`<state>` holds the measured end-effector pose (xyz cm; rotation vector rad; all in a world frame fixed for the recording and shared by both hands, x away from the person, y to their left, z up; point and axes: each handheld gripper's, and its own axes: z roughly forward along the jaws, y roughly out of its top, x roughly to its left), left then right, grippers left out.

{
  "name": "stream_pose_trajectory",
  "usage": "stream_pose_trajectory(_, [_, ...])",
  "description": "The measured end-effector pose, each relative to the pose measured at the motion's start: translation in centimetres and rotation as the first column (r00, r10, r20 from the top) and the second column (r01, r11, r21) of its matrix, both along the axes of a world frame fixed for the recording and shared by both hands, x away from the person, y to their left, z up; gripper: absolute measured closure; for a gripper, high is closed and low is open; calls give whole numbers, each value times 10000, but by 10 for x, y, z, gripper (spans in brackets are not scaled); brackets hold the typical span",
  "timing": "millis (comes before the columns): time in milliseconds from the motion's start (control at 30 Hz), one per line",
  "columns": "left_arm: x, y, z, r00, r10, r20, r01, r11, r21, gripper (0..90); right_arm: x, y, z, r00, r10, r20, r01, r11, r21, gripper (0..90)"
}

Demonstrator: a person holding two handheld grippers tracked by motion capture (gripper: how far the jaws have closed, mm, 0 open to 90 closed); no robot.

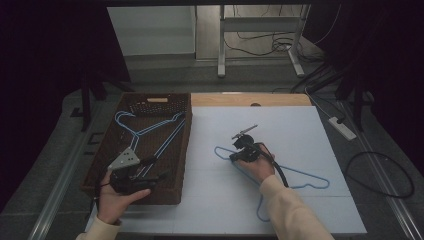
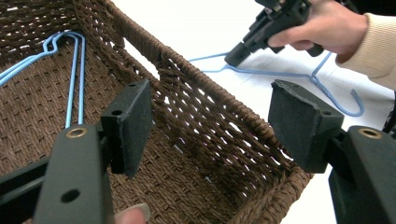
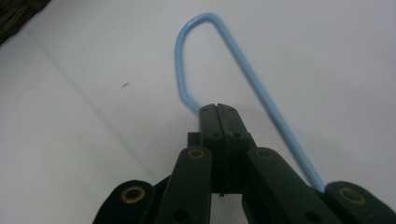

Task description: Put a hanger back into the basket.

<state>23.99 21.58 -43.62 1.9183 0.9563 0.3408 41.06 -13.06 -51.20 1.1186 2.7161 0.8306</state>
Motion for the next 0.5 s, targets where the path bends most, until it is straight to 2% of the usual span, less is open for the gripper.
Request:
stream_pose_trajectory(100, [0, 0, -1, 10000, -9, -16, 9, 10000, 9, 319, -8, 1, 0, 9996, 288, -51, -288, 9996, -59, 900])
stream_pose_trajectory(133, [1, -1, -1, 10000, -13, -27, 13, 10000, 22, 319, -16, 2, 1, 9982, 590, -88, -591, 9982, -104, 900])
stream_pose_trajectory(400, [1, -2, -1, 10000, -44, -51, 44, 10000, 47, 319, -28, 2, 1, 9953, 949, -179, -951, 9954, -126, 900])
stream_pose_trajectory(500, [0, -2, -2, 10000, -28, -48, 28, 10000, 48, 319, -30, -2, 2, 9955, 946, -50, -946, 9955, 12, 900])
